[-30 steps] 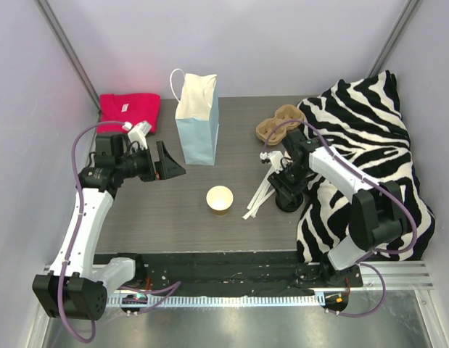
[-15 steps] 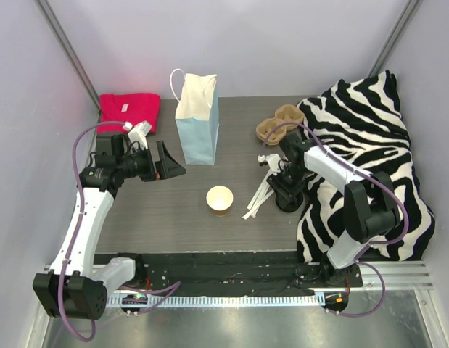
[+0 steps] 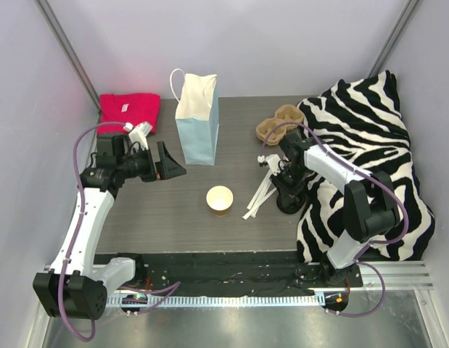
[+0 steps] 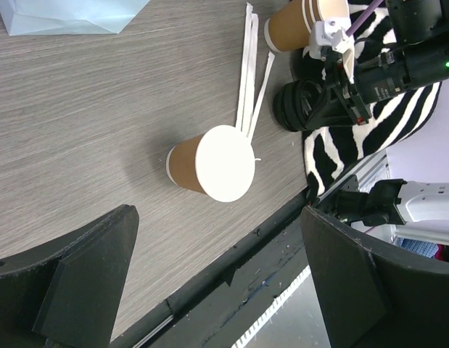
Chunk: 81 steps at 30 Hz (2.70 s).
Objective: Pack the takeout coffee
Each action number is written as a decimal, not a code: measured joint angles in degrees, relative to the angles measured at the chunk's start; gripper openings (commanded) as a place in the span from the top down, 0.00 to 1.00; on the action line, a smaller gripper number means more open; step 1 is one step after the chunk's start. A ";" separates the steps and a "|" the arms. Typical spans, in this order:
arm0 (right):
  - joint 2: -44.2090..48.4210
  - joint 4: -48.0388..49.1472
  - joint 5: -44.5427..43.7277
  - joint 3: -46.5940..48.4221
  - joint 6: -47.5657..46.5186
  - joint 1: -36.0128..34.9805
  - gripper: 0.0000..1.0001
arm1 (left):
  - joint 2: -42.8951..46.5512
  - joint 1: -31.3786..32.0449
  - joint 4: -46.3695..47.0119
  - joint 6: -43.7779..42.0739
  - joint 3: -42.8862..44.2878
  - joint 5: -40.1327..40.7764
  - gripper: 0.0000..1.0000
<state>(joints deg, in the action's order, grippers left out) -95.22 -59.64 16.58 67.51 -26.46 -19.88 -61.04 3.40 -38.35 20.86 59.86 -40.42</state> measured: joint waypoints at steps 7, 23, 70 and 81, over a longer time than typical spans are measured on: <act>2.21 -2.97 1.20 2.36 0.02 0.00 0.99 | 0.00 1.55 0.63 0.22 -0.13 -0.17 0.00; 4.48 -11.52 23.58 18.93 -0.81 -0.22 0.99 | 6.91 6.88 4.33 -9.90 -1.14 -6.82 0.00; 2.05 -19.63 44.68 22.60 -7.74 -23.19 0.59 | 2.08 63.10 9.18 -69.11 -5.90 23.58 0.88; 1.03 -15.67 38.03 37.22 -0.92 -0.50 0.44 | 2.54 51.23 8.59 -35.28 0.04 20.39 0.95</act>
<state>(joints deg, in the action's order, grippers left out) -94.19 -75.31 54.61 104.73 -27.38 -20.38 -58.50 54.63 -29.76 -14.41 59.90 -20.03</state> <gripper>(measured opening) 0.558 0.290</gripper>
